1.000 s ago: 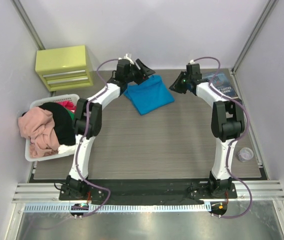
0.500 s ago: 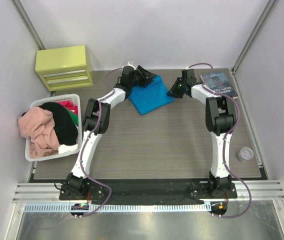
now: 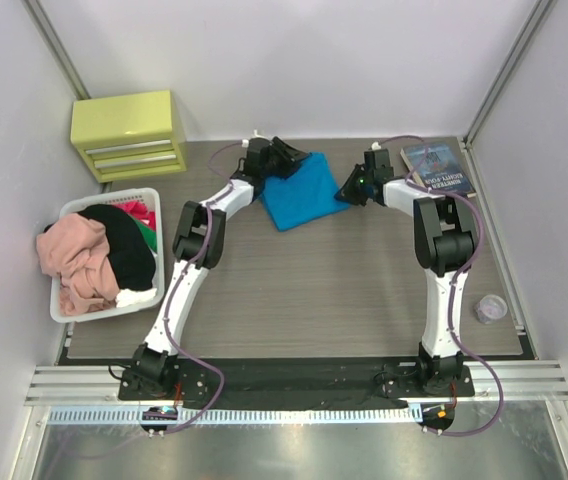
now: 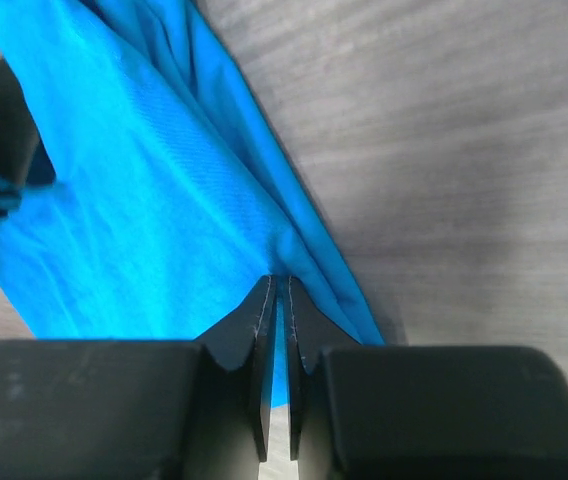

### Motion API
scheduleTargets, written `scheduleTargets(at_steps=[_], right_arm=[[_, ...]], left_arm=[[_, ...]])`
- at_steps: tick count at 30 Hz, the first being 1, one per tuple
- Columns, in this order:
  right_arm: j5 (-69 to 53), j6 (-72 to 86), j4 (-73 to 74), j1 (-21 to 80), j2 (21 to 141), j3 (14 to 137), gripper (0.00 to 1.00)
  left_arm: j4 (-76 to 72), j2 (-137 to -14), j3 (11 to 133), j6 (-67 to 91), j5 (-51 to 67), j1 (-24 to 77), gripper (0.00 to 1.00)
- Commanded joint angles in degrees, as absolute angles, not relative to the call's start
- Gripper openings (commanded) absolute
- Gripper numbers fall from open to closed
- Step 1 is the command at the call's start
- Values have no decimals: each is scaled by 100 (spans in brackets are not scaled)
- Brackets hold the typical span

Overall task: Fold and stack the t-shirts
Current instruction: Smooth out wrinkles on the folded tshirt

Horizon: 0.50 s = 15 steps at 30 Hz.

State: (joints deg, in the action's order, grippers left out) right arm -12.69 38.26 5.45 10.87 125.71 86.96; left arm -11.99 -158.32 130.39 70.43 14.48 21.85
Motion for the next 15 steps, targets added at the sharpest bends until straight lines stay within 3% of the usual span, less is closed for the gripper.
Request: scheduleTargets(at_steps=[1, 7, 11, 15], right_arm=[[-949, 3630, 923, 1195, 12252, 8166, 13], [-1002, 3472, 1001, 1309, 11857, 7954, 13], [-1212, 3174, 1274, 1415, 11374, 8270, 15], [-1686, 2778, 1362, 1415, 11171, 9163, 35]], left_arm=[[-1090, -15891, 13420, 6724, 1257, 1934, 48], [-1178, -15768, 13789, 6241, 1739, 1662, 55], [-836, -15005, 13466, 5627, 2300, 1521, 60], [-176, -13217, 12080, 4852, 2602, 1582, 65]])
